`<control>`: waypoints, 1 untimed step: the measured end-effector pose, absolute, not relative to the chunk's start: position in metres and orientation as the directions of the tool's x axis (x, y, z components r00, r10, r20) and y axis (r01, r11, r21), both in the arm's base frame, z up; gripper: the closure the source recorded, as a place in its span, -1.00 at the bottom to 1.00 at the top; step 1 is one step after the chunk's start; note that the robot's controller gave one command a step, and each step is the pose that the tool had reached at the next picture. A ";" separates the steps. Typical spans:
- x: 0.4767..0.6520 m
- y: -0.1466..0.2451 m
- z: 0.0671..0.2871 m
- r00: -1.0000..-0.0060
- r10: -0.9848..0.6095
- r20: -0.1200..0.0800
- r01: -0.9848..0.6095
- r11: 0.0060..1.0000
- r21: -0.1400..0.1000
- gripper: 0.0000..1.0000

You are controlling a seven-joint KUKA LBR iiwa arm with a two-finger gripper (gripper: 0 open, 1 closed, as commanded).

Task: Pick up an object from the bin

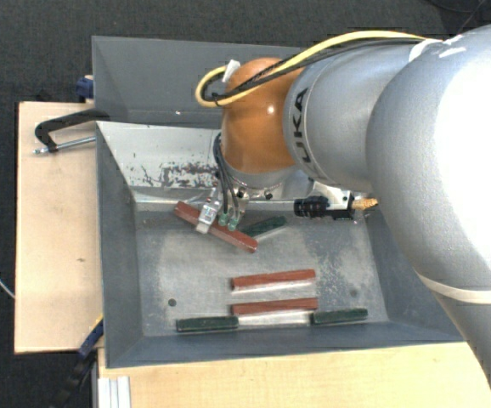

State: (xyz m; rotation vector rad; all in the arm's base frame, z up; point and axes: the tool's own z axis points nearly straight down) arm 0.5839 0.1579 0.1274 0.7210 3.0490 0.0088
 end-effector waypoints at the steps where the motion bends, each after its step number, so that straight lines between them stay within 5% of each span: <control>1: 0.584 0.158 0.131 -0.894 0.448 -0.006 0.448 0.894 0.007 1.00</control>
Offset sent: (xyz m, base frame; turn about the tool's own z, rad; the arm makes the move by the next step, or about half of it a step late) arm -0.0001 -0.0003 0.0380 0.0000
